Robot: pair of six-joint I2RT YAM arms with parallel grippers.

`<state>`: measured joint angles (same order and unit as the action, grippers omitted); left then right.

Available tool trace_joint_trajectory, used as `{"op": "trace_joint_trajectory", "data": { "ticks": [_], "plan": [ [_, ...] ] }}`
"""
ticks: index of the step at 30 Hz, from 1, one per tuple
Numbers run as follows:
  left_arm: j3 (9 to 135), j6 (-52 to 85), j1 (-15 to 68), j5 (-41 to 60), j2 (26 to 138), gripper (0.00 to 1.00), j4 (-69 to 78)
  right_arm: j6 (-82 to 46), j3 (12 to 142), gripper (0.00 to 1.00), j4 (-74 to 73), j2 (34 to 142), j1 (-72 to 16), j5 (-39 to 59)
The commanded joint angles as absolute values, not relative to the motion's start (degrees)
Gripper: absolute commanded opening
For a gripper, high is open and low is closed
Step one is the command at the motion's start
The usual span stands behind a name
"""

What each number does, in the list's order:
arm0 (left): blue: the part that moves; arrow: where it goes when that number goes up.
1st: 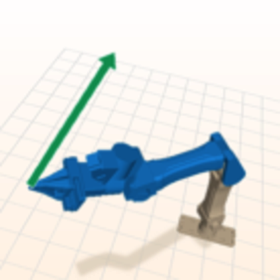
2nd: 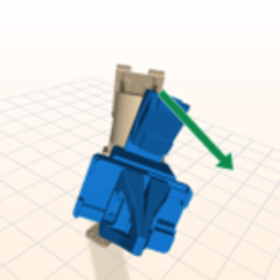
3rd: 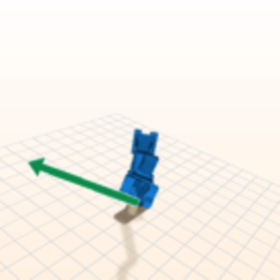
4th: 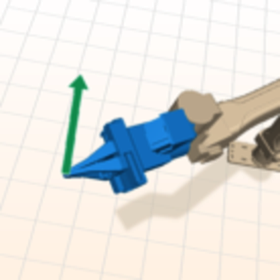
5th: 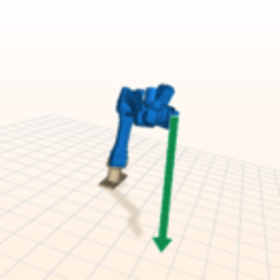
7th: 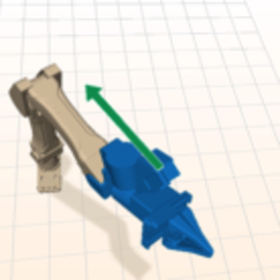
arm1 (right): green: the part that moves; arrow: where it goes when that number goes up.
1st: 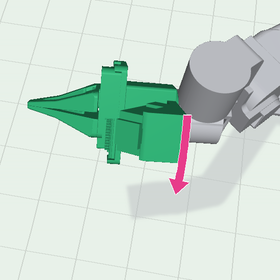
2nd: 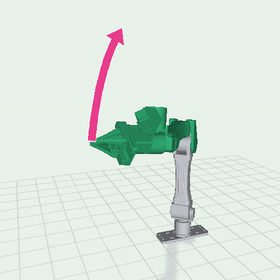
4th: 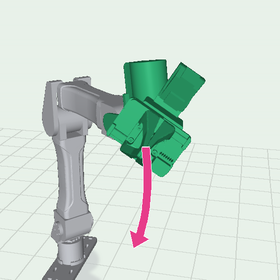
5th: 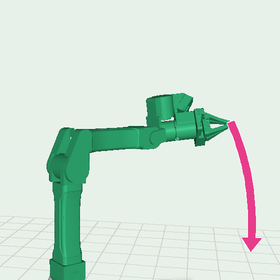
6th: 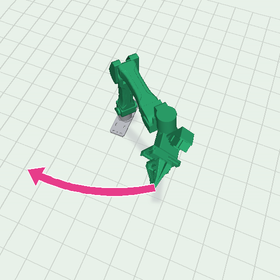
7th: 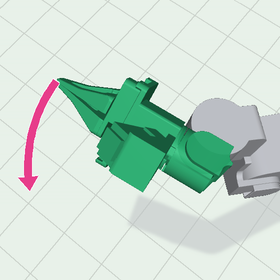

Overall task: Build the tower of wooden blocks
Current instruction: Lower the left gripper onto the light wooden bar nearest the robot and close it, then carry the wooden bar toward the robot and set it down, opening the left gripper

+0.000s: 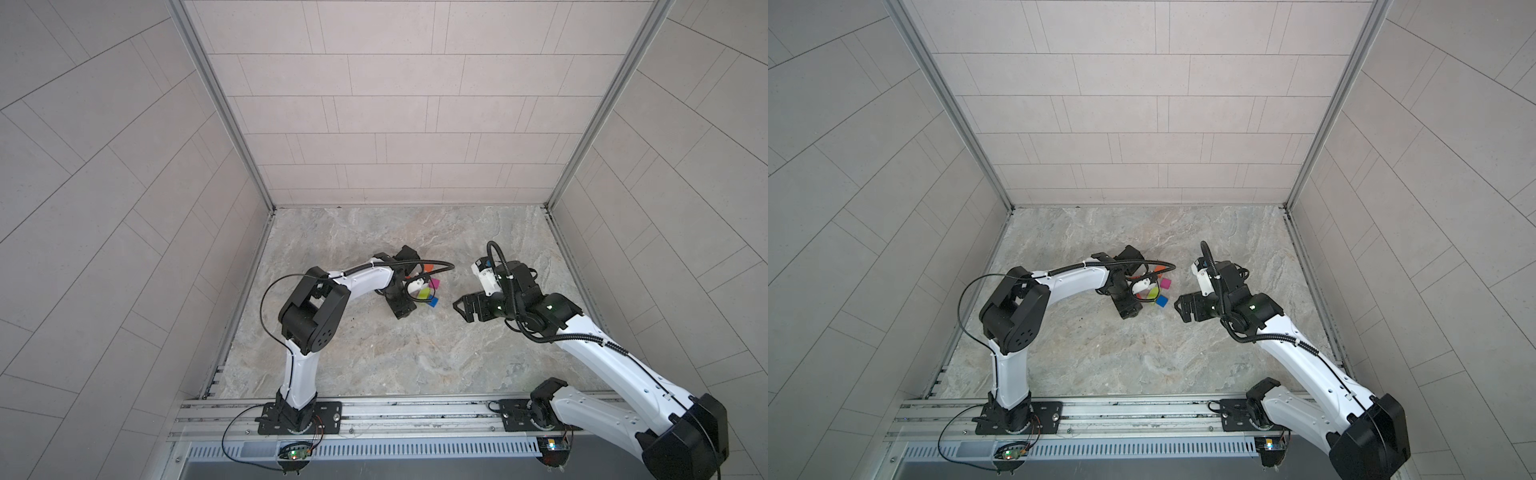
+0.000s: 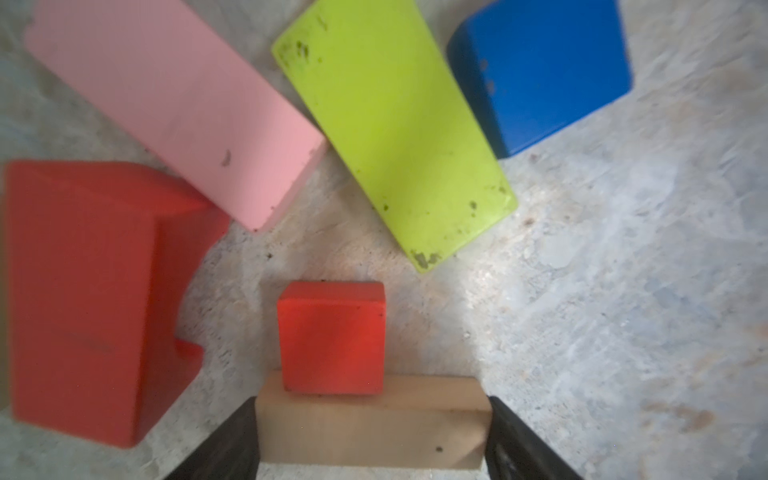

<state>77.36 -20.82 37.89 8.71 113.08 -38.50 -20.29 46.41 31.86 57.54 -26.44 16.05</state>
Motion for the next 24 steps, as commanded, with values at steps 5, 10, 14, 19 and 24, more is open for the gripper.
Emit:
{"op": "trace_joint_trajectory", "data": {
  "ticks": [5, 10, 14, 19, 24],
  "plan": [
    [75.15, -8.77, 37.96, 5.10, 110.82, 0.78, -36.74, -19.62, 46.23, 0.99, 33.13, 56.35, -25.99, 14.77],
    [72.57, 1.21, 37.97, 2.37, 108.60, 0.78, -37.01, -19.70, 46.40, 0.99, 33.35, 56.10, -25.84, 14.68],
    [67.56, 11.85, 37.95, -0.02, 104.26, 0.78, -34.52, -19.73, 46.58, 0.99, 33.44, 56.18, -25.75, 13.79],
    [63.99, 19.03, 37.49, -1.96, 101.17, 0.79, -35.31, -20.37, 47.06, 0.99, 33.57, 57.12, -25.75, 13.08],
    [60.48, 21.90, 34.00, -0.24, 98.54, 0.79, -35.60, -21.36, 46.96, 0.99, 33.02, 57.62, -25.75, 13.31]
  ]
}}
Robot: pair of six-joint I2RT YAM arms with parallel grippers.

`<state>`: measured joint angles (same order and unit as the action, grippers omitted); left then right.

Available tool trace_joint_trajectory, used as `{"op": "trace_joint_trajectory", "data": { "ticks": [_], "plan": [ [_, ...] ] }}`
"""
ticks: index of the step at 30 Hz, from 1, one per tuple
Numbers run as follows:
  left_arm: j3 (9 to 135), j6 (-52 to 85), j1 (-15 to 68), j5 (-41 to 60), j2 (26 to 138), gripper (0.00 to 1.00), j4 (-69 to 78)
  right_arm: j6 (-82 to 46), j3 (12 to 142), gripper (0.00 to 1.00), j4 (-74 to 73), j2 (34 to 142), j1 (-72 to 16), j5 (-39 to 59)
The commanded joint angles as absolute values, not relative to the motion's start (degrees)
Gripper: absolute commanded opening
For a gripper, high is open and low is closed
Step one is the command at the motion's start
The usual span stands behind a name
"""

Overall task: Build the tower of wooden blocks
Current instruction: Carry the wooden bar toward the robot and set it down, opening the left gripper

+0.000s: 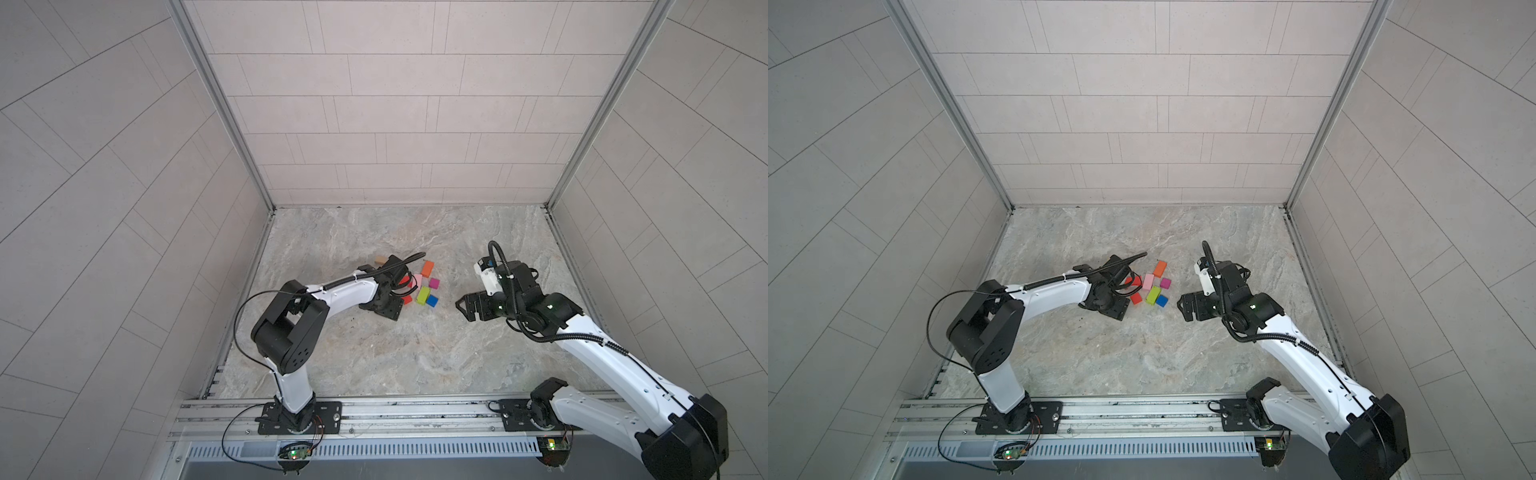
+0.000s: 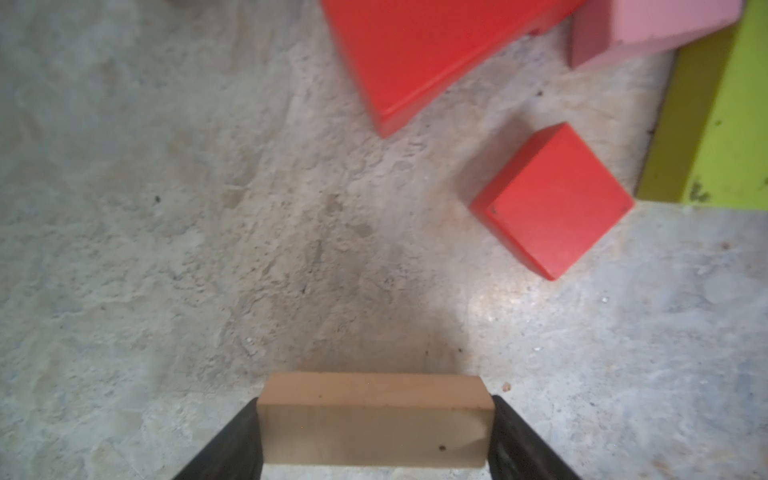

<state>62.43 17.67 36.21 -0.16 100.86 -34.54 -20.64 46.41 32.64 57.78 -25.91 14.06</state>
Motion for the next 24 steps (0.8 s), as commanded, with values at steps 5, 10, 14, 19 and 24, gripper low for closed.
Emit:
{"op": "trace_joint_trajectory", "data": {
  "ticks": [5, 10, 14, 19, 24],
  "plan": [
    [55.99, 24.08, 28.51, 4.61, 95.94, 0.79, -33.29, -22.78, 45.30, 0.99, 30.55, 56.15, -25.80, 13.48],
    [55.41, 23.62, 26.90, 5.79, 96.01, 0.79, -32.74, -23.29, 44.31, 0.99, 29.71, 55.54, -25.77, 14.28],
    [55.37, 24.29, 27.06, 7.68, 96.48, 0.80, -31.53, -23.66, 44.01, 0.99, 29.96, 55.31, -25.75, 13.86],
    [54.65, 26.32, 27.07, 8.75, 95.18, 0.81, -31.11, -24.07, 44.37, 0.99, 30.13, 55.60, -25.75, 13.84],
    [54.36, 27.70, 28.34, 5.54, 95.76, 0.83, -31.88, -24.06, 44.99, 0.99, 30.22, 56.43, -25.75, 13.90]
  ]
}}
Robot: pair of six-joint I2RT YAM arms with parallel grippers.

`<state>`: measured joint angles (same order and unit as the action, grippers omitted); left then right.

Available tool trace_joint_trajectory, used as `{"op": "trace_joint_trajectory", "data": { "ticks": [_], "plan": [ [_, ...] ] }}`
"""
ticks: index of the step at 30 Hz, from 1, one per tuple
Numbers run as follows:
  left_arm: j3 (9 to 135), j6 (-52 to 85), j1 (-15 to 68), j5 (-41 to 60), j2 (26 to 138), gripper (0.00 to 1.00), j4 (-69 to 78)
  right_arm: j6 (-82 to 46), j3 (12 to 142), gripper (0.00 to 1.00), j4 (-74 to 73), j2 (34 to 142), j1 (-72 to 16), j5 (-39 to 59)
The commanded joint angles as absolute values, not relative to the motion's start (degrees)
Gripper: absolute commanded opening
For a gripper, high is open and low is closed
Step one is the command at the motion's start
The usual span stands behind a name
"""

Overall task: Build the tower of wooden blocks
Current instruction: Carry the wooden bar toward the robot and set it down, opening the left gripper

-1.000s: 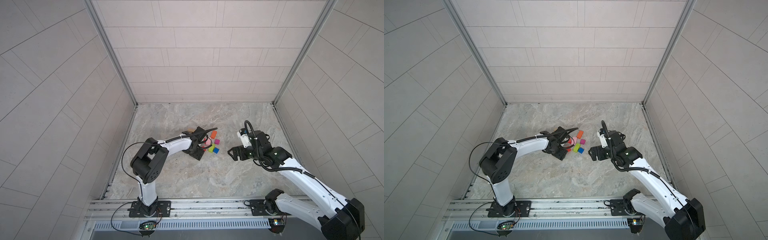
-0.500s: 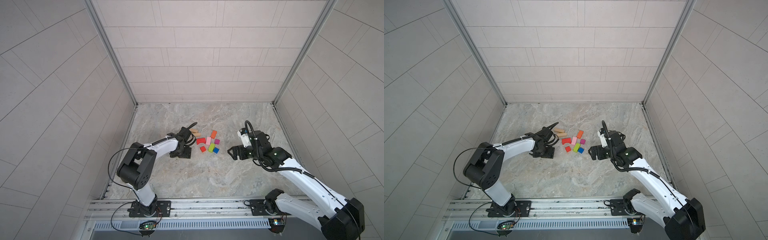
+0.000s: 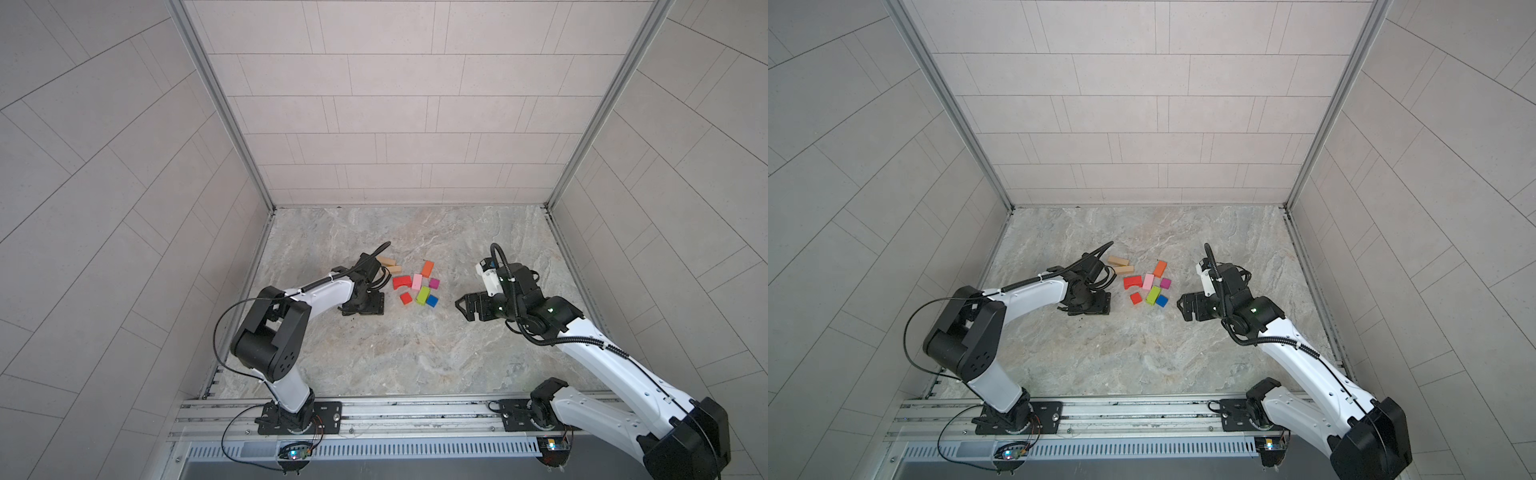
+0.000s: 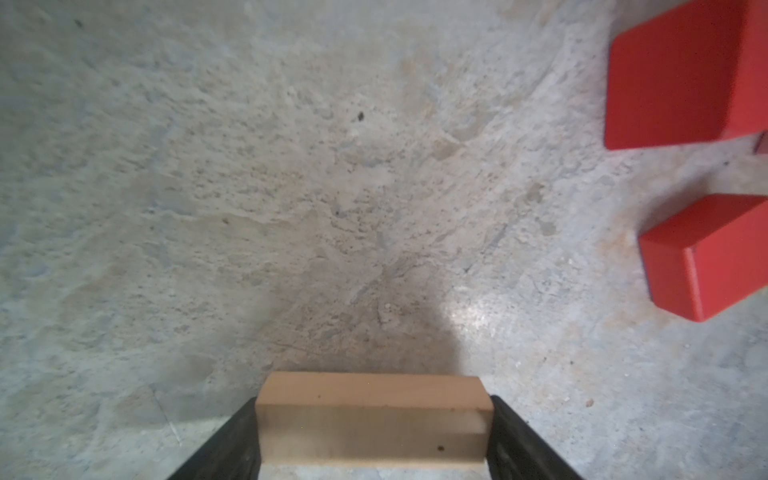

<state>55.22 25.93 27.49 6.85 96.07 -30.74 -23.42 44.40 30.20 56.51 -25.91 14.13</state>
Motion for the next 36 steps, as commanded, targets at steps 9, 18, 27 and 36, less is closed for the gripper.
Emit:
{"op": "trace_joint_trajectory", "data": {
  "ticks": [9, 18, 27, 36],
  "plan": [
    [58.65, 31.86, 29.53, 1.93, 98.89, 0.85, -35.77, -23.60, 45.32, 0.99, 31.38, 55.76, -25.75, 13.48],
    [61.52, 35.77, 30.32, 1.92, 101.77, 0.86, -37.32, -22.50, 45.44, 0.99, 33.37, 54.99, -25.77, 12.31],
    [60.80, 35.87, 30.33, 2.18, 100.93, 0.94, -37.38, -22.32, 45.22, 0.99, 33.55, 54.84, -25.75, 12.52],
    [66.80, 32.09, 30.27, -1.30, 98.92, 1.00, -44.59, -22.21, 45.25, 0.99, 34.34, 53.41, -25.67, 12.54]
  ]
}}
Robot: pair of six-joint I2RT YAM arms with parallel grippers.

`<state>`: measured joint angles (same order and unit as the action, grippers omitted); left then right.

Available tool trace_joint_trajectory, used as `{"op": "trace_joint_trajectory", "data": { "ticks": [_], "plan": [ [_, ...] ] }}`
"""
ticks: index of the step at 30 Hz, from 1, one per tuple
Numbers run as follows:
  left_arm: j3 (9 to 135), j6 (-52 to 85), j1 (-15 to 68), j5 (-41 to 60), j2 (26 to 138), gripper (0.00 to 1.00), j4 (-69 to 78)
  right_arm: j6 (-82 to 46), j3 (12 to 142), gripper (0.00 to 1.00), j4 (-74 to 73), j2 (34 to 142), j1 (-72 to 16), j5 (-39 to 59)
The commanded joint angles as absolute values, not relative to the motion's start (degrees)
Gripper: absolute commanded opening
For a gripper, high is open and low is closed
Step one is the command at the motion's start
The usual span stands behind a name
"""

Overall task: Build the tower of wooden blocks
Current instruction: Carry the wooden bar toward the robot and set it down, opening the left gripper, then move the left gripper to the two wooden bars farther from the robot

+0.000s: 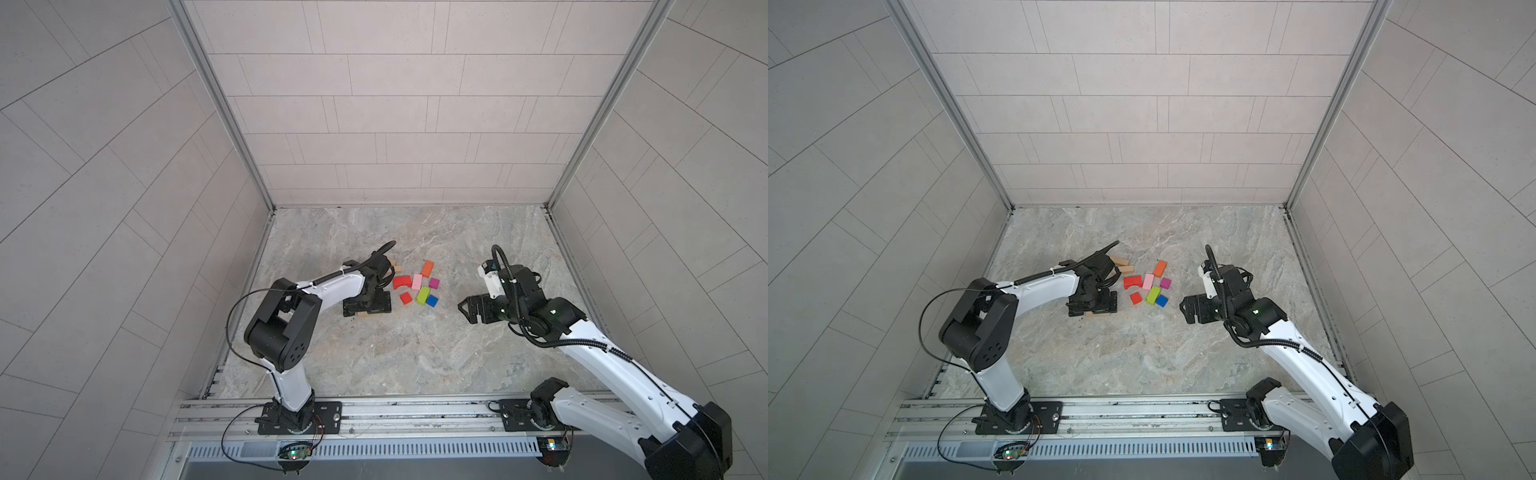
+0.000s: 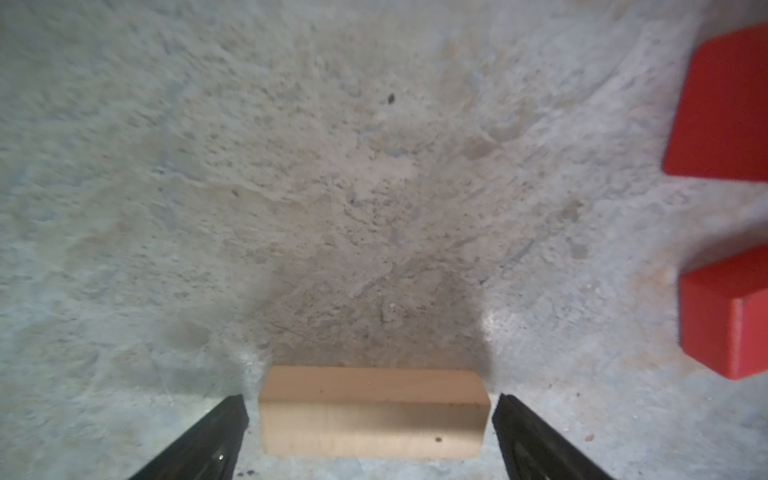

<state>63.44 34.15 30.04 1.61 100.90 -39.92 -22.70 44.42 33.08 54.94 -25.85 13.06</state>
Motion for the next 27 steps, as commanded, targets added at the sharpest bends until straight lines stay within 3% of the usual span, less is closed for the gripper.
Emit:
{"op": "trace_joint_trajectory", "data": {
  "ticks": [1, 6, 14, 27],
  "plan": [
    [68.34, 31.23, 30.24, -2.92, 98.88, 1.00, -46.19, -22.15, 45.26, 0.99, 34.38, 53.15, -25.70, 12.57],
    [75.86, 26.80, 30.23, -8.87, 99.14, 1.00, -51.47, -21.79, 44.82, 0.99, 34.52, 52.39, -25.68, 12.82],
    [88.76, 26.06, 29.77, -2.94, 107.24, 1.00, -52.54, -21.89, 44.38, 0.99, 34.87, 51.41, -25.69, 13.72],
    [104.35, 24.65, 29.55, -5.88, 121.36, 1.00, -52.39, -21.56, 46.14, 0.99, 36.20, 51.43, -25.67, 13.60]
  ]
}}
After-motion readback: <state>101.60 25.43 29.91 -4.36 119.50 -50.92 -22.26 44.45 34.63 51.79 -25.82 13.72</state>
